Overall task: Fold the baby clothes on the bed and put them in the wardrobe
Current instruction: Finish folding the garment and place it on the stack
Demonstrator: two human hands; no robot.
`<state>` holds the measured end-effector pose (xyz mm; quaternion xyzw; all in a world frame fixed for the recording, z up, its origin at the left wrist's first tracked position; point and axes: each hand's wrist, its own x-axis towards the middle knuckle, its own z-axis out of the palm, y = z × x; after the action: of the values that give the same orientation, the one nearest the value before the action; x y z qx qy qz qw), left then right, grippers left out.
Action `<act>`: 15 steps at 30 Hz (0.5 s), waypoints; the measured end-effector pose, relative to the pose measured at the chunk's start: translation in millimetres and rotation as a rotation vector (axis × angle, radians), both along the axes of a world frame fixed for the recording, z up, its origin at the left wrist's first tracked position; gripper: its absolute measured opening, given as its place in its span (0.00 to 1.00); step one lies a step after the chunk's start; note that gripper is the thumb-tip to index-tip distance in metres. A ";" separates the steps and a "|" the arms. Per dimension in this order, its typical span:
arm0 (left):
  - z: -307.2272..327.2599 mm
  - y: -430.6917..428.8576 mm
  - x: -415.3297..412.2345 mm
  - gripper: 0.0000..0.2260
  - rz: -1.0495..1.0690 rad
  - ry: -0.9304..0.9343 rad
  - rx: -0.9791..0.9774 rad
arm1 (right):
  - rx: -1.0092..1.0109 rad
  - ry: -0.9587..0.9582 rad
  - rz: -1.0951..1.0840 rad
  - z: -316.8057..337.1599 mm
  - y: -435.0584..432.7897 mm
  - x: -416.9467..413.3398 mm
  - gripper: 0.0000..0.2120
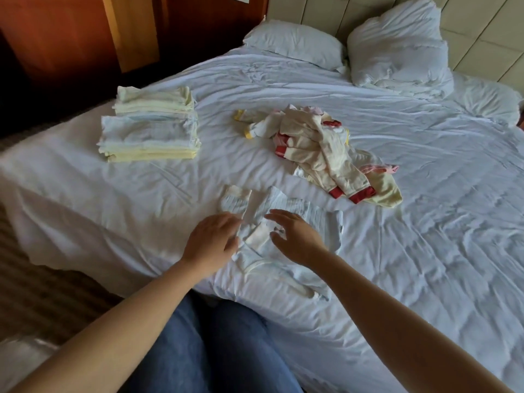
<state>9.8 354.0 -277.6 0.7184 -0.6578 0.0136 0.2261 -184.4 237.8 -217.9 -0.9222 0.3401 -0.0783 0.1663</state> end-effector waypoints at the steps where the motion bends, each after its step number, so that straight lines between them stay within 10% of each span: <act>1: -3.1 0.0 4.0 0.15 -0.013 0.007 -0.008 | -0.009 0.021 0.020 1.9 -4.7 11.9 0.21; 15: -30.4 1.8 13.4 0.17 -0.007 0.229 -0.137 | -0.060 0.199 0.188 -26.0 -71.6 110.6 0.20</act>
<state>23.1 355.9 -307.9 0.6958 -0.6278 -0.0245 0.3480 -73.8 166.2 -243.9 -0.9578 0.2645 0.0194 0.1107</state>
